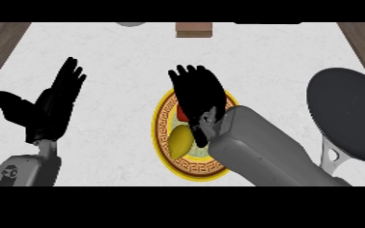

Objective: Pick the bell pepper from the plate and place it in the pan

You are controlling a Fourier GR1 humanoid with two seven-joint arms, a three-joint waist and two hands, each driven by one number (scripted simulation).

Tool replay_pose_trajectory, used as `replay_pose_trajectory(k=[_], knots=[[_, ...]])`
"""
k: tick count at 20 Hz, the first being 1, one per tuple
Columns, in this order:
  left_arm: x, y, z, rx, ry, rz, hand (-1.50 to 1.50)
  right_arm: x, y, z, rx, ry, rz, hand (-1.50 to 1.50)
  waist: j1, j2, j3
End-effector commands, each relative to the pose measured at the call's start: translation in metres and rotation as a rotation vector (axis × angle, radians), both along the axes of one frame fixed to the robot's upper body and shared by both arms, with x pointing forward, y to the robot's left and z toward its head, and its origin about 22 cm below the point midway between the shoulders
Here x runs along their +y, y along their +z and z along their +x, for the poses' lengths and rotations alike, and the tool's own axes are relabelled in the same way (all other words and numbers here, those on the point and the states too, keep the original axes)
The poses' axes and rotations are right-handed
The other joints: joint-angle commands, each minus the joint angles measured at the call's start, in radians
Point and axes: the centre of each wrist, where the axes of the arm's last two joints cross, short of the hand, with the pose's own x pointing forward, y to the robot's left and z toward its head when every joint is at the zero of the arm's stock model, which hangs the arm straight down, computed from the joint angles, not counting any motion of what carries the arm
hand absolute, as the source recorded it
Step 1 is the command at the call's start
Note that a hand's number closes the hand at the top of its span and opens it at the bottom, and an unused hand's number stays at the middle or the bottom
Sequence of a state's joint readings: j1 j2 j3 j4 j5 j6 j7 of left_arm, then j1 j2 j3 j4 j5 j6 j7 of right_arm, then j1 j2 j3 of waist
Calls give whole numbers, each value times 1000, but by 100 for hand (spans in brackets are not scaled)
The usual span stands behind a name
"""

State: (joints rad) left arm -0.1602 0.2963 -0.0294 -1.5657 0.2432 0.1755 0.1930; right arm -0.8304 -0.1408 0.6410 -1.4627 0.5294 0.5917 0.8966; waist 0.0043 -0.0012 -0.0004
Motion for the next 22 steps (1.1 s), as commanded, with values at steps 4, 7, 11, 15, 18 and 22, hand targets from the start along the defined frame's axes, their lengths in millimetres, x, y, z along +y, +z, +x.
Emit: replay_pose_trajectory(k=[4,7,11,15,18,22], knots=[[4,-12,-3,-14,5,2,0,42,5,4,41,-44,-86,-150,8,2,-1],[6,4,2,-10,-2,0,0,25,-16,9,43,-69,-97,-150,0,1,0],[-11,-1,-3,-3,13,-2,0,30,-39,16,23,-103,-152,-150,4,2,0],[-5,13,2,0,-10,0,0,21,-42,27,24,-105,-98,-150,1,1,0],[-11,13,-1,-14,-4,5,0,14,-57,39,74,-102,-110,-150,3,2,0],[4,7,-4,8,-20,-8,0,14,-64,50,81,-123,-134,-150,6,2,0]])
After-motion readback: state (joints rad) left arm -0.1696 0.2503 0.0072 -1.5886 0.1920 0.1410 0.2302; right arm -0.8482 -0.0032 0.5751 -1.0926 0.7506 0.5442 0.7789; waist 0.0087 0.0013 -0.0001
